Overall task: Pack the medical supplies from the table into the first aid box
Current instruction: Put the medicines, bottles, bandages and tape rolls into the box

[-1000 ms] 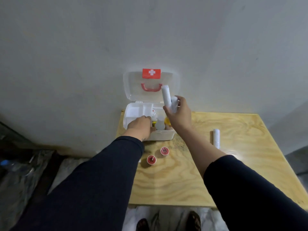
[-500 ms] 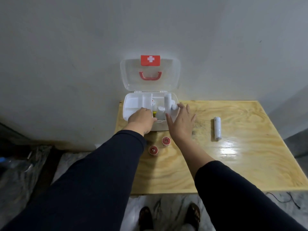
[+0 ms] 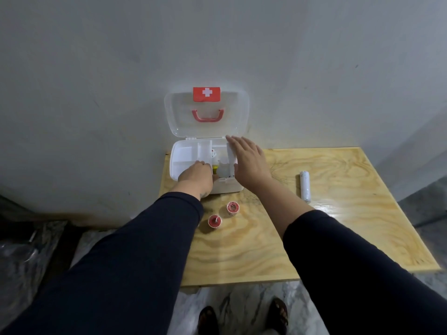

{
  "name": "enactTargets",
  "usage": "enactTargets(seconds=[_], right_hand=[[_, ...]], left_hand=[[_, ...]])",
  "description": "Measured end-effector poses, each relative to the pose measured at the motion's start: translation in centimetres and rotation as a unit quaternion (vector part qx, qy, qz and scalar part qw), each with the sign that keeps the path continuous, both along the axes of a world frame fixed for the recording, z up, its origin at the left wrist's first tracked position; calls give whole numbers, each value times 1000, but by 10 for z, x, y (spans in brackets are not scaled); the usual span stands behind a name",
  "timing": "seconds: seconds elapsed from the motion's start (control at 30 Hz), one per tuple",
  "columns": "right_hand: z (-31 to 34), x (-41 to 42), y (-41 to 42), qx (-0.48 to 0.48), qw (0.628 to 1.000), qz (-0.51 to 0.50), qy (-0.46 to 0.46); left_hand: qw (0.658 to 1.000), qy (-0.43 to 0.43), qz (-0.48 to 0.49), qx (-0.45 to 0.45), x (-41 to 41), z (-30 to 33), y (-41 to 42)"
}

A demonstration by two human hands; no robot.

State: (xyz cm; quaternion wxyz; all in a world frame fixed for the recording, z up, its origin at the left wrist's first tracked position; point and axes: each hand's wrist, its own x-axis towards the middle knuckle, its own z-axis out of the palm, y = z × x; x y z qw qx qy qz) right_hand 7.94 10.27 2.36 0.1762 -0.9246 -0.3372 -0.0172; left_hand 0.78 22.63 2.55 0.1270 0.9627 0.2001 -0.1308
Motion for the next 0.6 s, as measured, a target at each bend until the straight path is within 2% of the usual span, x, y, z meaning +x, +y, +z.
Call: enactTargets(seconds=[0.1, 0.3, 0.5, 0.6], right_hand=[[5, 3, -2, -1, 999, 2, -48], [-9, -13, -20, 101, 990, 16, -95], [-26, -23, -23, 98, 985, 33, -139], [-31, -22, -24, 66, 988, 30, -138]], left_hand=[[1000, 8, -5, 6, 0, -1, 0], [1000, 5, 3, 8, 0, -2, -1], [1000, -10, 13, 2, -1, 0, -3], [1000, -7, 10, 7, -2, 1, -4]])
